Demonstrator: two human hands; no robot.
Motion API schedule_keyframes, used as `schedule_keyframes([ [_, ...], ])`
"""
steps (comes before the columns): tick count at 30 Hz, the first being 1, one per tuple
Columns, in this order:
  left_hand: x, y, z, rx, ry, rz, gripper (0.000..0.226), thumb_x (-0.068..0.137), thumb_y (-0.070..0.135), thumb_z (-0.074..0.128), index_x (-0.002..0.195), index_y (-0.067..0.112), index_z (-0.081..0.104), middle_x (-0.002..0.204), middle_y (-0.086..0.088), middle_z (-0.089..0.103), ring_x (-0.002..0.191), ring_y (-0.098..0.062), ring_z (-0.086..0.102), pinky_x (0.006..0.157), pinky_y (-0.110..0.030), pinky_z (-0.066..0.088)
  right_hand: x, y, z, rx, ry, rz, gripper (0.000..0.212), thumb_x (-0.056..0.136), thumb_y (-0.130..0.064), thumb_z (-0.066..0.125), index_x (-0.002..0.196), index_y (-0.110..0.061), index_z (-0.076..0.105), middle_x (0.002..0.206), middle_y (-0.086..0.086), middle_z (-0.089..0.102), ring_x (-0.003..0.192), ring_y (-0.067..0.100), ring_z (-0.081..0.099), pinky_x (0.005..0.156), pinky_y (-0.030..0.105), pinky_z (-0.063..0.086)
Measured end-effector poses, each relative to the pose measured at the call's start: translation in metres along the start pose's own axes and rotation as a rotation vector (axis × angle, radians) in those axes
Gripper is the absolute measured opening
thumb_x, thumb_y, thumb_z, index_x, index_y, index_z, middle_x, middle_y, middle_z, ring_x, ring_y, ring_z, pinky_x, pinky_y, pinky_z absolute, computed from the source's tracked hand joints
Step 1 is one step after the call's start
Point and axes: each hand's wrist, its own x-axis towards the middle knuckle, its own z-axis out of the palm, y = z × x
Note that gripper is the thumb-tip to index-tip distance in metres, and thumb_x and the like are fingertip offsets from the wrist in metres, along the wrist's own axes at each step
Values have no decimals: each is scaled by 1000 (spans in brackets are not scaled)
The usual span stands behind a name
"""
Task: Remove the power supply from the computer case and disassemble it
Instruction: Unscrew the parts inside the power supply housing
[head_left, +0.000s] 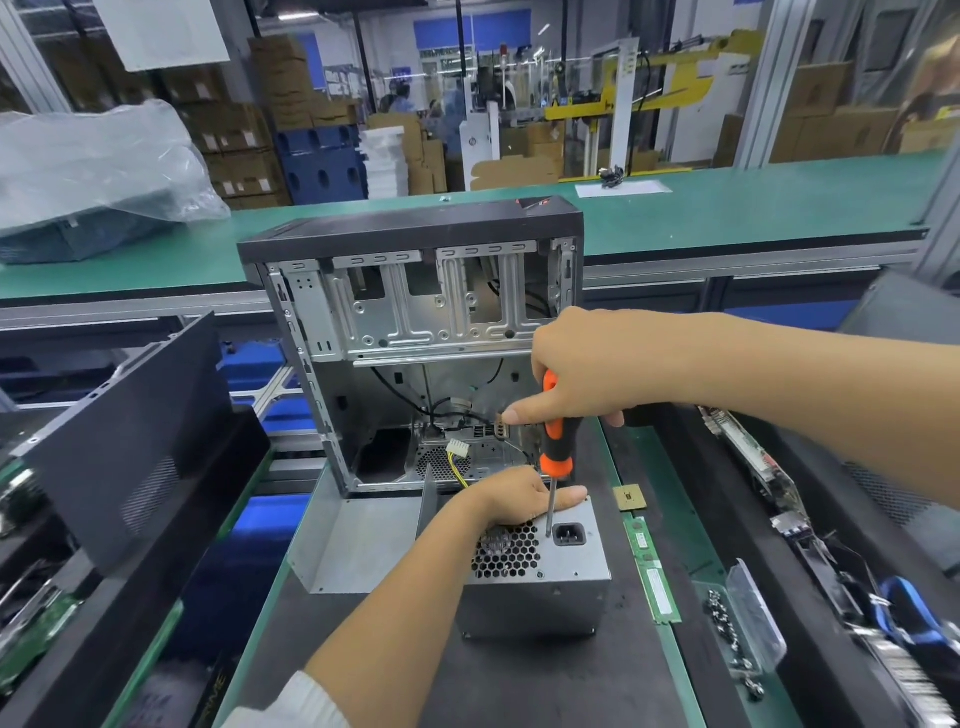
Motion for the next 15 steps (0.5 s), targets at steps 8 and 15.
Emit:
schedule_keyframes([
  [8, 2, 1, -1, 6, -38, 4, 56, 85, 72, 50, 85, 17, 42, 88, -6, 39, 80, -20, 38, 67, -34, 28, -2, 4, -19, -78, -248, -219, 20, 85, -17, 67, 103, -24, 61, 103, 0, 60, 94, 26, 63, 82, 42, 53],
  [15, 3, 1, 0, 13, -25, -2, 49, 85, 73, 49, 84, 24, 41, 95, 0, 39, 82, -16, 38, 67, -28, 30, 0, 0, -20, 189, -304, -25, 55, 78, -63, 63, 109, -18, 57, 58, -2, 68, 50, 13, 67, 59, 24, 56],
])
